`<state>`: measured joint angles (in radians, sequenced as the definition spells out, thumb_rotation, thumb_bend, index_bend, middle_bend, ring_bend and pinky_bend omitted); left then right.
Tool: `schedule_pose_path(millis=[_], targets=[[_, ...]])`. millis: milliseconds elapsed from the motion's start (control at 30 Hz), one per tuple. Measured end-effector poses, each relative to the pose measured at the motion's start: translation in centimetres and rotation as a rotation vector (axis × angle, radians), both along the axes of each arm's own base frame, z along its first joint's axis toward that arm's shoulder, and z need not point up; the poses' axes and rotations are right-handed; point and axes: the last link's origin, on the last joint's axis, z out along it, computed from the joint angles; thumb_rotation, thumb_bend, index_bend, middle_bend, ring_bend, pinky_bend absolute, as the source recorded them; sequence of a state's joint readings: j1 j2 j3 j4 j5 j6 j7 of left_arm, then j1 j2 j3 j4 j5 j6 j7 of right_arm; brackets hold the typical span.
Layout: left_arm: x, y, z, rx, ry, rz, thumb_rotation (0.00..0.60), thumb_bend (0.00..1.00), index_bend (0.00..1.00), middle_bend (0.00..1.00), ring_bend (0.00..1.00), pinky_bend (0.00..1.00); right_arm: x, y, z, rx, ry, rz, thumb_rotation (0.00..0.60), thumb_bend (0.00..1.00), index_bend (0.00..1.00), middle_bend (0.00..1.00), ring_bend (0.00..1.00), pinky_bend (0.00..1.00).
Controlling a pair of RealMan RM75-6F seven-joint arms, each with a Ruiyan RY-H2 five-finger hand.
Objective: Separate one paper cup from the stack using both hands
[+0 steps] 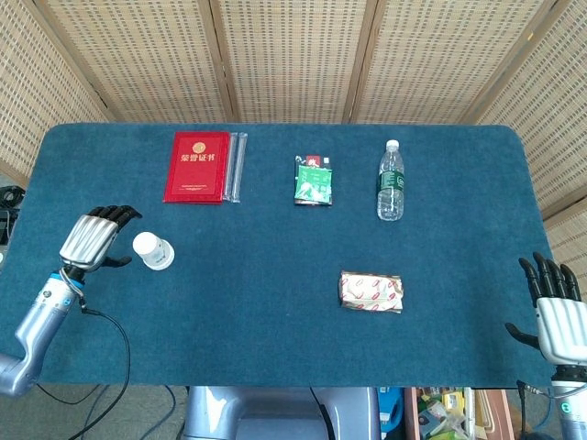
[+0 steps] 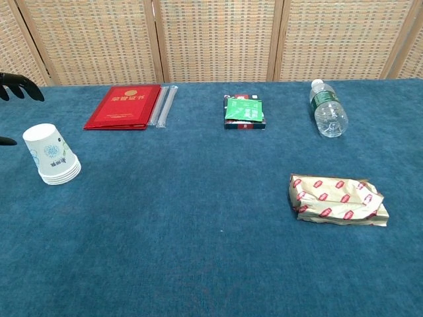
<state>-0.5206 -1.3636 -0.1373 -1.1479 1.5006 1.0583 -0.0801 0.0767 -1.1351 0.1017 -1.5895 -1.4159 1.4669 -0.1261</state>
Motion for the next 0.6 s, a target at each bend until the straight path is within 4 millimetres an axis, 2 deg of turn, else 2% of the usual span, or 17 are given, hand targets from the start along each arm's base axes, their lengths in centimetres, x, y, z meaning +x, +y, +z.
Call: schedule_pose_path(millis=[367,600], targets=[[0.0,0.5,-1.1,-0.013,-0.002,0.021,0.600,0.02,0.32,0.31,0.29,0.32,-0.1,0.1,0.1,0.003,0.001,-0.008,0.600,0.00,0.00,0.00,0.00,0.00],[0.3,1.3,-2.1,-0.035,0.000,0.031,0.600,0.02,0.37,0.34,0.31,0.34,-0.2,0.0,0.1,0.002,0.001,-0.013,0.600,0.00,0.00,0.00,0.00,0.00]])
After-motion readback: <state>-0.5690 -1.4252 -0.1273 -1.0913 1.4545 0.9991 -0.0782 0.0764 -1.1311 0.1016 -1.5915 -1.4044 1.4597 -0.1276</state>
